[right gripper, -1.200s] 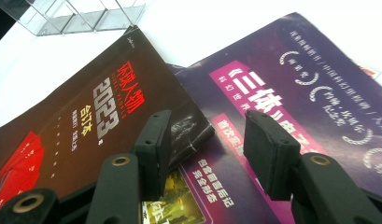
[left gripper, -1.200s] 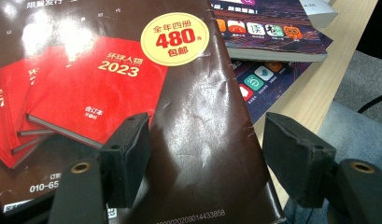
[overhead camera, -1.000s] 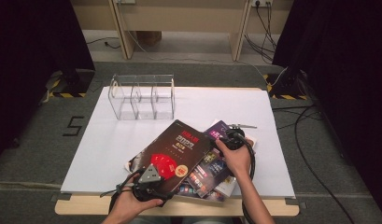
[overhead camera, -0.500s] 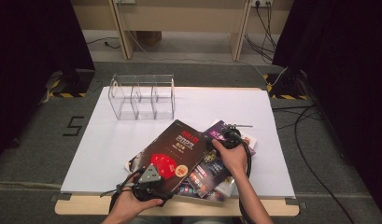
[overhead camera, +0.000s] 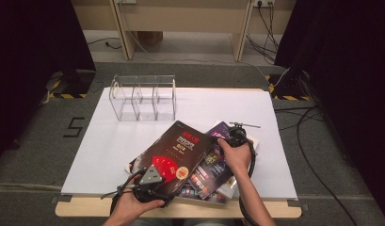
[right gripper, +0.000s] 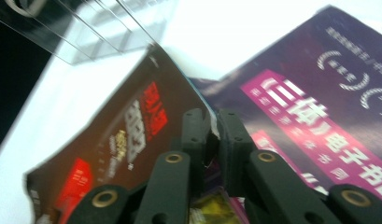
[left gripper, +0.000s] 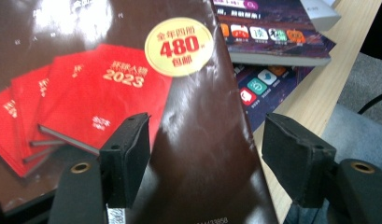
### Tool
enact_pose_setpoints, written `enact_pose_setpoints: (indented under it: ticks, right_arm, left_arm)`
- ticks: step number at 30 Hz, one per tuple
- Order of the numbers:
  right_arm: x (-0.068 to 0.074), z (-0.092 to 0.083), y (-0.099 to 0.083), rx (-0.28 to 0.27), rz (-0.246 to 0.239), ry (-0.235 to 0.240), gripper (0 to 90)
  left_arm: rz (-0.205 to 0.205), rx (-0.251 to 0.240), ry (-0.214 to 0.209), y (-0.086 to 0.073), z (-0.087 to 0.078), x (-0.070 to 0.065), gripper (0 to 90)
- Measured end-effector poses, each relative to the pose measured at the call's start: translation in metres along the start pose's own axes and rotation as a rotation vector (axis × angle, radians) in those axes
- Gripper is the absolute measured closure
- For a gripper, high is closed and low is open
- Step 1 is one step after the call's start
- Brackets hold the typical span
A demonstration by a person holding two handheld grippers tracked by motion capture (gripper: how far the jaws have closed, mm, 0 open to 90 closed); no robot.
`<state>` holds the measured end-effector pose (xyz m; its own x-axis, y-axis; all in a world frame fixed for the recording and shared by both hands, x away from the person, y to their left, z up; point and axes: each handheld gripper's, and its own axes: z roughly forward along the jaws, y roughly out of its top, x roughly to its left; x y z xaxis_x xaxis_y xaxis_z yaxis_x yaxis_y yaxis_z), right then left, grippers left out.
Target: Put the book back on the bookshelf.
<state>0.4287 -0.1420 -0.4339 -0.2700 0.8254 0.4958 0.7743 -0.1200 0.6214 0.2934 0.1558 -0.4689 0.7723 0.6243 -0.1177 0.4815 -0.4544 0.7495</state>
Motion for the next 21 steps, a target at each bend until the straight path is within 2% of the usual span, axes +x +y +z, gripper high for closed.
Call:
enact_pose_setpoints:
  ticks: [6, 9, 16, 17, 18, 21]
  right_arm:
    - [0.016, -0.010, 0.003, -0.072, 0.023, 0.050, 86.8]
    - [0.026, -0.014, 0.005, -0.105, 0.015, 0.067, 87.4]
    - [0.050, -0.026, 0.013, -0.192, -0.025, 0.098, 87.7]
    - [0.050, -0.026, 0.013, -0.192, -0.025, 0.098, 87.7]
    - [0.057, -0.030, 0.015, -0.219, -0.049, 0.100, 87.8]
    - [0.067, -0.036, 0.017, -0.256, -0.069, 0.107, 87.8]
  left_arm:
    - [0.003, -0.033, 0.028, 0.008, -0.004, 0.001, 31.9]
    - [0.005, -0.044, 0.037, 0.011, -0.005, 0.001, 31.4]
    - [0.014, -0.077, 0.056, 0.024, -0.007, 0.002, 31.1]
    - [0.014, -0.077, 0.056, 0.024, -0.007, 0.002, 31.2]
    - [0.015, -0.089, 0.059, 0.029, -0.008, 0.001, 31.1]
    - [0.015, -0.108, 0.069, 0.036, -0.008, 0.001, 31.1]
